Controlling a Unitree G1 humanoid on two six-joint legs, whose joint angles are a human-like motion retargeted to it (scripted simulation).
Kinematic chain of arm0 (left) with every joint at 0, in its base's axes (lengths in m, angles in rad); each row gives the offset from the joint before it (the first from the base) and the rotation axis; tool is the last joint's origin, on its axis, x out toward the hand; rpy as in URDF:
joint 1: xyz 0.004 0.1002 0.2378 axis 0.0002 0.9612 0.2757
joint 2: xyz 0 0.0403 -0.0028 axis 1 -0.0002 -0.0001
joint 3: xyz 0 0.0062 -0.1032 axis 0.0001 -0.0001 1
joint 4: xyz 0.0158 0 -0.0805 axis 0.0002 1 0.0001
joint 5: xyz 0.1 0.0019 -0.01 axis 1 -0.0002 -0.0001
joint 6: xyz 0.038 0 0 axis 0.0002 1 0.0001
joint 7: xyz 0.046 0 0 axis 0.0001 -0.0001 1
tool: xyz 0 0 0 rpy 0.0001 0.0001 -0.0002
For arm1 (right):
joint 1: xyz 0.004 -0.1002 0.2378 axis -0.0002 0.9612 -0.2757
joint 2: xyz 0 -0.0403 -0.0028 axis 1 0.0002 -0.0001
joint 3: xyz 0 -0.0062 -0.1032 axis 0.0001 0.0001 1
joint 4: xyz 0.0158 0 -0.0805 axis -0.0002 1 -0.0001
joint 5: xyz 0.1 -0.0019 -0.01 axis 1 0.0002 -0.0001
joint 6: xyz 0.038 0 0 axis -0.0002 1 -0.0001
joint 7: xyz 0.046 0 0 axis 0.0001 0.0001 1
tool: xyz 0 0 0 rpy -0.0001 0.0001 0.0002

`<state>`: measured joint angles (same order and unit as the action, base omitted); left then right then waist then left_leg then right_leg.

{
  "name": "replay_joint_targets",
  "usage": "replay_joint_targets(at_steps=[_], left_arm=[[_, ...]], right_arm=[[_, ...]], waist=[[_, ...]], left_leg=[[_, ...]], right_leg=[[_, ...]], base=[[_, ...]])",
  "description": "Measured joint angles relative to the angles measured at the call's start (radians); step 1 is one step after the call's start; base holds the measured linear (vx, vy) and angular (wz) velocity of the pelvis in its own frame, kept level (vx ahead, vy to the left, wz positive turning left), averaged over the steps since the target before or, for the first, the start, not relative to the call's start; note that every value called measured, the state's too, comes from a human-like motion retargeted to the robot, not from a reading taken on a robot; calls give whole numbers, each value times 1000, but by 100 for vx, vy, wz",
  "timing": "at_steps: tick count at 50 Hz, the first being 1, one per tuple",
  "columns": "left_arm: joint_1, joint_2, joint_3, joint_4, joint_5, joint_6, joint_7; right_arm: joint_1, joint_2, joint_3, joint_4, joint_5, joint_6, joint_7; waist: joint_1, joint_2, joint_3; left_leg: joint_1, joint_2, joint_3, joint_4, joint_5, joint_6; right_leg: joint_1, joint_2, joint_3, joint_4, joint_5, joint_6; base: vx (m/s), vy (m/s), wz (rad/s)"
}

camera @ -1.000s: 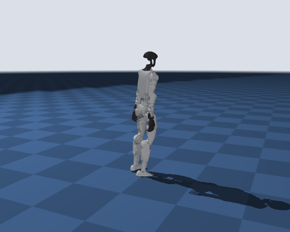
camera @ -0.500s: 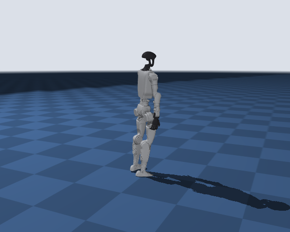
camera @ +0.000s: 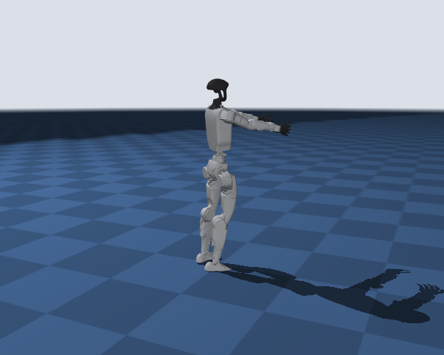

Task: Upper body actions

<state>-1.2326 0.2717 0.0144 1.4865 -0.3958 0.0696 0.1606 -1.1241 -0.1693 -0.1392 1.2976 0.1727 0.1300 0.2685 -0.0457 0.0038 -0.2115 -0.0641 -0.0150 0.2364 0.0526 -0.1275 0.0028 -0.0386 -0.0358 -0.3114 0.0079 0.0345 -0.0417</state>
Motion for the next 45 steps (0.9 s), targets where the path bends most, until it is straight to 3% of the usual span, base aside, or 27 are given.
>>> replay_joint_targets(at_steps=[5,13,23,27,35,40,45], left_arm=[[-57,17,-51,16,-6,-38,-20],[-57,2,-61,27,38,-59,-4],[116,-20,8,-9,46,-121,20],[249,-21,17,39,75,-67,24],[610,-22,-17,131,220,42,-154],[799,-70,-54,214,295,190,-246],[974,-148,-84,201,442,163,-309]], right_arm=[[-55,-43,62,20,51,-68,-80],[-53,-39,69,29,98,-83,-94],[121,0,40,-61,-80,-142,-78],[252,39,-5,-45,-214,-152,-82],[564,45,-10,113,-532,-106,-12],[781,13,3,251,-702,-10,-133],[999,15,58,315,-828,36,-224]], waist=[[2,-3,-4],[3,-9,4],[1,13,23],[-12,24,45],[-24,33,105],[-16,27,155],[17,15,188]], left_leg=[[10,-1,6,-1,-6,1],[18,0,4,-1,-7,1],[14,1,-1,2,-3,1],[27,-1,-8,2,-2,2],[47,-4,0,-2,-1,1],[49,-9,-11,-3,4,-1],[48,-14,-17,-7,6,-3]], right_leg=[[5,1,6,2,-5,0],[14,1,3,3,-8,1],[12,-2,-1,3,-1,3],[26,-3,-7,4,0,3],[39,-8,1,3,5,4],[48,-16,-9,0,4,7],[51,-23,-15,-4,2,10]], base=[[0,0,0],[0,0,0],[1,5,2],[1,1,2],[1,3,-1],[-5,6,11],[0,3,4]])
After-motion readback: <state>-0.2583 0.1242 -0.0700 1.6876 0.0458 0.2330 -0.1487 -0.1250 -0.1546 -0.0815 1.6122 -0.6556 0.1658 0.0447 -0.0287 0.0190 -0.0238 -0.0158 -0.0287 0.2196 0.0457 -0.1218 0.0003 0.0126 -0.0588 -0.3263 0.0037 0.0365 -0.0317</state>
